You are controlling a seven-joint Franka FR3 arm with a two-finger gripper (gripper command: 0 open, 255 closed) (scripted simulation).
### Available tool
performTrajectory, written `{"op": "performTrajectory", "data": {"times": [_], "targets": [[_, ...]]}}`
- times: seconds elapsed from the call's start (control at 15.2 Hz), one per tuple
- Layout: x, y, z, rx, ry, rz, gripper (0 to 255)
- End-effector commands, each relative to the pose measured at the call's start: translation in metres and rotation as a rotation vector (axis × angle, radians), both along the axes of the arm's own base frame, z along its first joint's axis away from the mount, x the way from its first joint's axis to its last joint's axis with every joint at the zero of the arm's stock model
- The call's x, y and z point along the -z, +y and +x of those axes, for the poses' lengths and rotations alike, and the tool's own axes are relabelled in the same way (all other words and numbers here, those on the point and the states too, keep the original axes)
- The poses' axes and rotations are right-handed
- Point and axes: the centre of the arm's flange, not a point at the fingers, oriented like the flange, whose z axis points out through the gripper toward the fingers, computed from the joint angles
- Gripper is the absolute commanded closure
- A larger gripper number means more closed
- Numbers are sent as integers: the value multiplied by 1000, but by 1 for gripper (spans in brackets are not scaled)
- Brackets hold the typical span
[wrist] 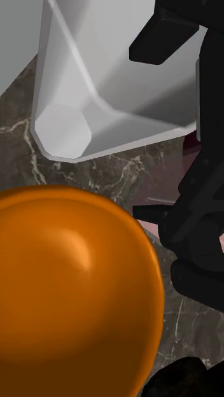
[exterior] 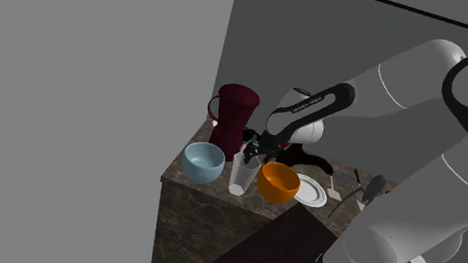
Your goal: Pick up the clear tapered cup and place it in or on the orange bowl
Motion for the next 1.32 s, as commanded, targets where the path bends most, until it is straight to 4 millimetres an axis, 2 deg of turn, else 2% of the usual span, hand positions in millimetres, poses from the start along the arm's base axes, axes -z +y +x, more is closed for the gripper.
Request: {"op": "performTrajectory", "data": {"times": [0.0,0.46,0.53,1.12,1.25], "targets": [[7,1,1,0,-1,0,0],[7,1,1,0,-1,0,0],[7,1,1,0,-1,0,255],[7,1,1,0,-1,0,255],[-4,1,1,0,-1,0,255]]}}
